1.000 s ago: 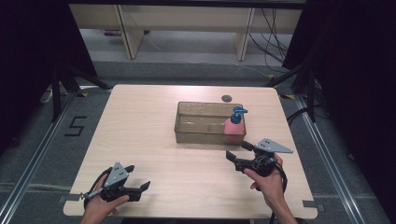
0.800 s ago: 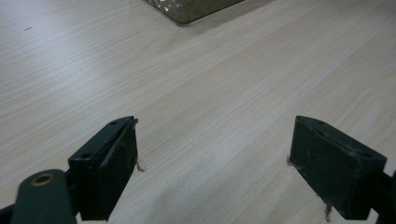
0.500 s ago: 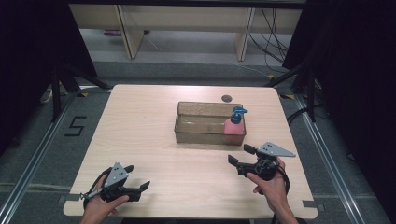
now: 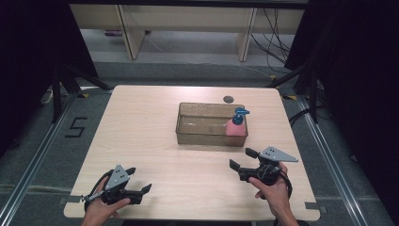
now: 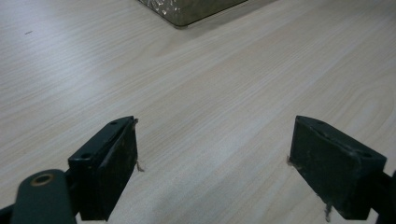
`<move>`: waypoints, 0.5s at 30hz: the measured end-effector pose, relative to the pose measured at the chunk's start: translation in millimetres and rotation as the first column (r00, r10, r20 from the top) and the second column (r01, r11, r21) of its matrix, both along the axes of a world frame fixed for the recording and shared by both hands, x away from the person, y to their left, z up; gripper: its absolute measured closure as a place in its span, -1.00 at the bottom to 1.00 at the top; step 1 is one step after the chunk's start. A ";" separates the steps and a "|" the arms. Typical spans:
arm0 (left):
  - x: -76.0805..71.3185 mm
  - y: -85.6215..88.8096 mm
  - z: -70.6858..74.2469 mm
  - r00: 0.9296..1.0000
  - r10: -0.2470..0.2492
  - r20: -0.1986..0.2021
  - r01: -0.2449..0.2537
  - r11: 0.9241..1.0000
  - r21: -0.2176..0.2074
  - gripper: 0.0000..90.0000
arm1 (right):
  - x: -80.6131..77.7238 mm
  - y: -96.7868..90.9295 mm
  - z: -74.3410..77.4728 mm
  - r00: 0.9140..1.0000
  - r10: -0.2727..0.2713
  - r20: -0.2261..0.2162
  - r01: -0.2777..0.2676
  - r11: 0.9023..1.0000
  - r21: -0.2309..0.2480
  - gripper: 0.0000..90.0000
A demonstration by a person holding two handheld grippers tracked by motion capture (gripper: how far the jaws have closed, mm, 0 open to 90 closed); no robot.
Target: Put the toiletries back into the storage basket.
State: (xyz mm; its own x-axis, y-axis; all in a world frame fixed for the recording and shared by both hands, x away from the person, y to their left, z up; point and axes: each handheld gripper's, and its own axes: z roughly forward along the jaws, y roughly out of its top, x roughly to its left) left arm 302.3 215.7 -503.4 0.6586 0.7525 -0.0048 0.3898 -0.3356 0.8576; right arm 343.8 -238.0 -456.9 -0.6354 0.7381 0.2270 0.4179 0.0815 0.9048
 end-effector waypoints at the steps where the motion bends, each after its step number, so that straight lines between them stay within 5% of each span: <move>1: 0.1 0.1 0.1 1.000 0.000 0.000 0.000 1.000 -0.002 -0.67 | 0.6 -0.6 -0.8 1.000 0.000 0.010 0.000 1.000 -0.009 -0.65; 2: 0.2 0.3 0.0 1.000 0.001 0.000 -0.001 1.000 -0.002 -0.67 | -2.7 0.7 0.1 1.000 -0.010 -0.022 0.011 1.000 0.012 -0.65; 4: 0.2 0.4 0.0 1.000 0.001 0.001 -0.001 1.000 -0.001 -0.67 | -1.7 -3.4 0.4 1.000 -0.004 0.011 0.004 0.999 -0.037 -0.65; 5: 0.1 0.3 0.0 1.000 0.000 0.001 0.000 1.000 -0.001 -0.67 | -3.4 -1.2 -0.3 1.000 -0.008 -0.007 0.008 1.000 -0.004 -0.65; 14: 0.1 0.1 -0.1 1.000 0.000 0.002 0.000 1.000 0.001 -0.67 | -7.0 -4.3 -2.7 1.000 -0.007 0.016 0.006 1.000 0.008 -0.66; 15: 0.3 -0.1 -0.5 1.000 -0.003 0.004 0.003 1.000 -0.004 -0.67 | -9.1 -4.2 -2.2 1.000 -0.010 -0.007 0.010 1.000 0.015 -0.66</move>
State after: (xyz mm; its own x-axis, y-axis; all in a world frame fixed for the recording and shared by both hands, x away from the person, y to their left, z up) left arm 302.6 215.6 -503.9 0.6612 0.7502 -0.0053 0.3850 -0.3333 0.8606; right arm 334.8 -242.2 -459.1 -0.6265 0.7408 0.2423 0.4245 0.0636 0.9032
